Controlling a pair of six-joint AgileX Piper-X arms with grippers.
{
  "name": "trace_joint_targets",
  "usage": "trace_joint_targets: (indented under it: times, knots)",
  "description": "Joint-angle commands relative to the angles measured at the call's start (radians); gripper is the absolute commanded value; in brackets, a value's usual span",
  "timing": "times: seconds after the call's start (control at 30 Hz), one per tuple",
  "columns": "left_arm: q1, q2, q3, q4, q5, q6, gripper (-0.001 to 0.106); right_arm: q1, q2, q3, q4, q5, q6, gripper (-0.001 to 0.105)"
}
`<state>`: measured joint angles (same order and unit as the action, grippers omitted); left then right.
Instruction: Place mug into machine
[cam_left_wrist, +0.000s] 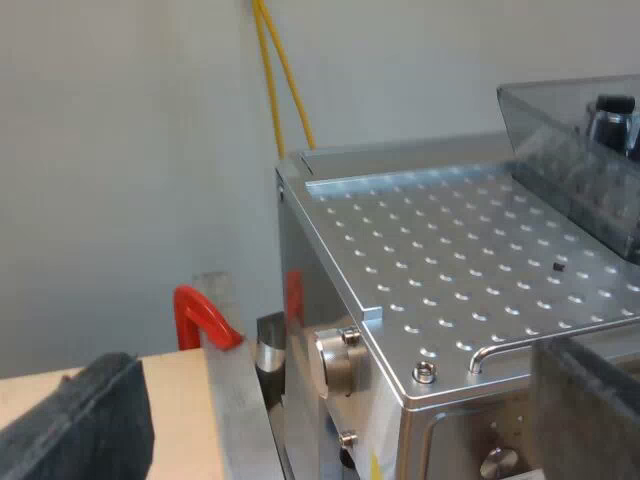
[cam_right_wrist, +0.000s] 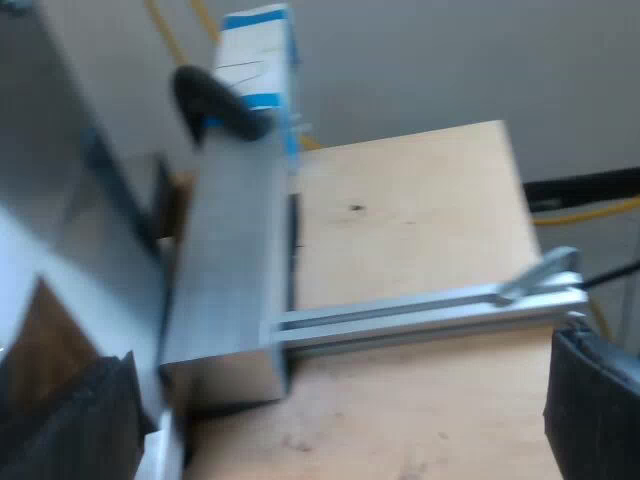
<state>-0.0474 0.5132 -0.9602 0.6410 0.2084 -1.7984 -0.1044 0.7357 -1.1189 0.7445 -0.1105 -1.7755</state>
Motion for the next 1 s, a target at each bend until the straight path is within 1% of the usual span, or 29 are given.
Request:
trace_joint_targets:
  times: [0.03,0.17,0.27,0.3,0.33,0.37,0.4,0.43,0.53,0.7,0.83,0.87,1.0]
  knots:
    - [0.001,-0.06,-0.009,0.004,-0.038,0.003,0.078,-0.014,-0.035,-0.007,0.0,0.015,-0.021,0.082]
    - [-0.002,-0.138,-0.009,0.085,-0.042,0.013,0.078,0.014,-0.12,-0.007,0.06,0.016,-0.06,0.082]
    - [-0.005,-0.192,-0.009,0.148,-0.044,0.045,0.078,0.051,-0.182,-0.007,0.137,0.016,-0.092,0.082]
    - [-0.005,-0.217,-0.009,0.172,-0.061,0.058,0.078,0.066,-0.212,-0.007,0.167,0.016,-0.096,0.082]
    - [-0.005,-0.242,-0.009,0.196,-0.082,0.062,0.078,0.08,-0.236,-0.007,0.189,0.016,-0.098,0.082]
    - [-0.005,-0.242,-0.009,0.196,-0.085,0.062,0.078,0.085,-0.246,-0.007,0.198,0.016,-0.099,0.082]
    - [-0.005,-0.28,-0.009,0.231,-0.107,0.062,0.078,0.087,-0.255,-0.007,0.205,0.016,-0.099,0.082]
    - [-0.005,-0.302,-0.006,0.251,-0.108,0.065,0.078,0.108,-0.308,-0.004,0.243,0.016,-0.099,0.082]
    - [-0.005,-0.354,-0.004,0.301,-0.108,0.076,0.078,0.111,-0.367,0.008,0.265,0.016,-0.096,0.082]
    - [-0.005,-0.476,-0.004,0.414,-0.111,0.079,0.078,0.111,-0.517,0.082,0.269,0.025,-0.06,0.082]
    - [-0.005,-0.556,-0.004,0.481,-0.128,0.085,0.078,0.111,-0.635,0.153,0.269,0.025,-0.06,0.082]
    - [-0.005,-0.564,-0.004,0.488,-0.129,0.086,0.078,0.111,-0.652,0.159,0.269,0.025,-0.06,0.082]
    - [-0.005,-0.634,-0.004,0.576,-0.129,0.091,0.078,0.111,-0.76,0.214,0.278,0.033,-0.058,0.082]
